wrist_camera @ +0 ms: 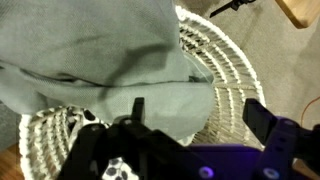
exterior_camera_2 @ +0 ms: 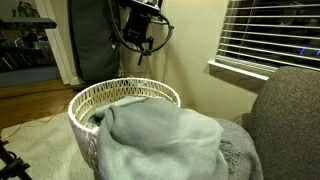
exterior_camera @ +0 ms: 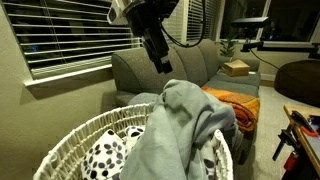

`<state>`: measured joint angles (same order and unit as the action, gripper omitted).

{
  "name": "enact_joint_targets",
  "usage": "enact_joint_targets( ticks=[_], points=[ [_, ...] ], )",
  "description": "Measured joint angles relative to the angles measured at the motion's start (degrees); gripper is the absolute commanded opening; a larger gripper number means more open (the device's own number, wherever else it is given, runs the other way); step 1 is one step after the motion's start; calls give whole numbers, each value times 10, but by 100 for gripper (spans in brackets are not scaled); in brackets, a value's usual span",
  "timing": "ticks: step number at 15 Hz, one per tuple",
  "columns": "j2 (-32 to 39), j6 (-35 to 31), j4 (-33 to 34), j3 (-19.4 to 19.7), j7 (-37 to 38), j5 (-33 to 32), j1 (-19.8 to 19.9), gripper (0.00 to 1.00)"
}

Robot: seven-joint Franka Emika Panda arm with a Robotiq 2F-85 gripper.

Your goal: Put the fleece inside the basket

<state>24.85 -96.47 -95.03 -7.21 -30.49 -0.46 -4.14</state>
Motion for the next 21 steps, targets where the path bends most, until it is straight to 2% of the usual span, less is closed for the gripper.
enact_joint_targets(
  ticks=[9,21],
  points=[
    [-57,-74,-120,30,167,-4,9,100],
    [-90,-221,-250,89,344,-81,19,100]
  ],
)
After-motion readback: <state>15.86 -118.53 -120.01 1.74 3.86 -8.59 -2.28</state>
